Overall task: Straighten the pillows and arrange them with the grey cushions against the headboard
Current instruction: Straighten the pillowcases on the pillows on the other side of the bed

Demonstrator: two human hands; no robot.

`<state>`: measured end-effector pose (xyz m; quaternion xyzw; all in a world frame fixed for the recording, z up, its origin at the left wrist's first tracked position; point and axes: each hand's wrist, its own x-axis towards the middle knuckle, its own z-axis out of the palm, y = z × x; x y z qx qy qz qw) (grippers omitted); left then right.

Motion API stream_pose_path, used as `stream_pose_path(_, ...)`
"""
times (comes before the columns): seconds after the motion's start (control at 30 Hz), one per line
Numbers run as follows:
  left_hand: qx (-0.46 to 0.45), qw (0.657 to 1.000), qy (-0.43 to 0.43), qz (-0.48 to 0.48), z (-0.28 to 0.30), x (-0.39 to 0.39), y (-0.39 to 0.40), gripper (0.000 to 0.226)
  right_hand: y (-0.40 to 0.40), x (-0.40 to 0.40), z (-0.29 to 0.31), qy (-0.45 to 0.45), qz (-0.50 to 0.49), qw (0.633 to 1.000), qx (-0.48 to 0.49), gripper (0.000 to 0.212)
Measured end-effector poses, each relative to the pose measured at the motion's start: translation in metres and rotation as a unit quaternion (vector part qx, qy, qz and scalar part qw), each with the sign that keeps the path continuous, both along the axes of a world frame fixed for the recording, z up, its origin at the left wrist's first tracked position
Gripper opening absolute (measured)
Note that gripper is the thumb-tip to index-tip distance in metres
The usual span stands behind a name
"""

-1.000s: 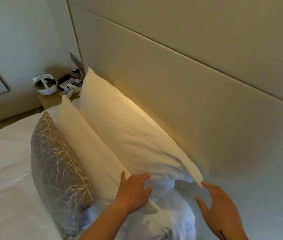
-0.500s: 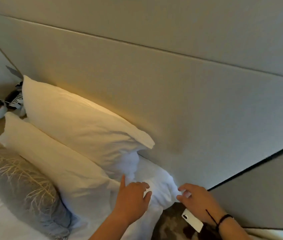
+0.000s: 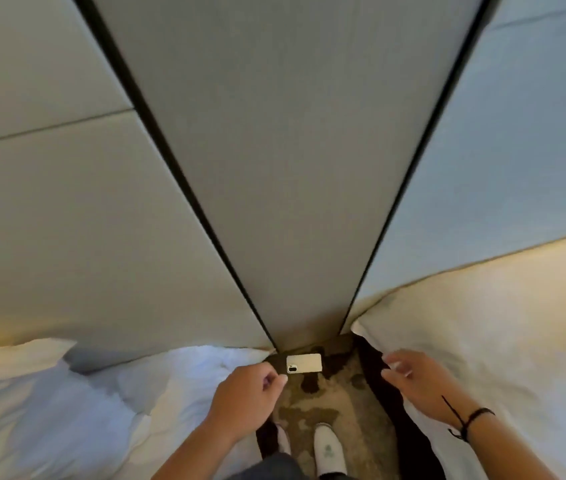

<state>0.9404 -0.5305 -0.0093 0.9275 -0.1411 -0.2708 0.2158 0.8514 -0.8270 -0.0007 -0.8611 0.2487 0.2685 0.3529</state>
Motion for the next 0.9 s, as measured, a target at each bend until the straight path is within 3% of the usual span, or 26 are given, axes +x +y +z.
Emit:
stream_pose_path(0.2,-0.040,0.984,0.020,-0.173,-0.014,0.010,-0.089,0.026,-0.018,-0.129,0.004,-0.031,-0.249,0.968,-0.011,0.016)
stream_pose_path(0.3,-0.059,0.963,0.050,-0.258,-0.029,-0.003,-0.141,0.019,0.010,-0.218,0.005,-0.034,-0.422,0.906,-0.017,0.003)
stream_pose_path(0.4,-0.079,0.940,0.073,-0.323,-0.042,-0.031,-0.187,0.024,0.045,-0.301,0.010,-0.014,-0.547,0.837,-0.029,0.004)
stream_pose_path(0.6,-0.117,0.911,0.131,-0.373,-0.036,-0.117,-0.235,0.031,0.080,-0.402,0.032,-0.010,-0.659,0.750,-0.052,0.004)
stream_pose_path(0.73,-0.109,0.879,0.133,-0.445,-0.024,-0.191,-0.253,0.031,0.090,-0.444,0.026,-0.060,-0.681,0.724,-0.092,0.003)
stream_pose_path(0.9,-0.102,0.865,0.106,-0.480,-0.013,-0.289,-0.280,0.032,0.086,-0.518,0.001,-0.103,-0.705,0.698,-0.074,0.007)
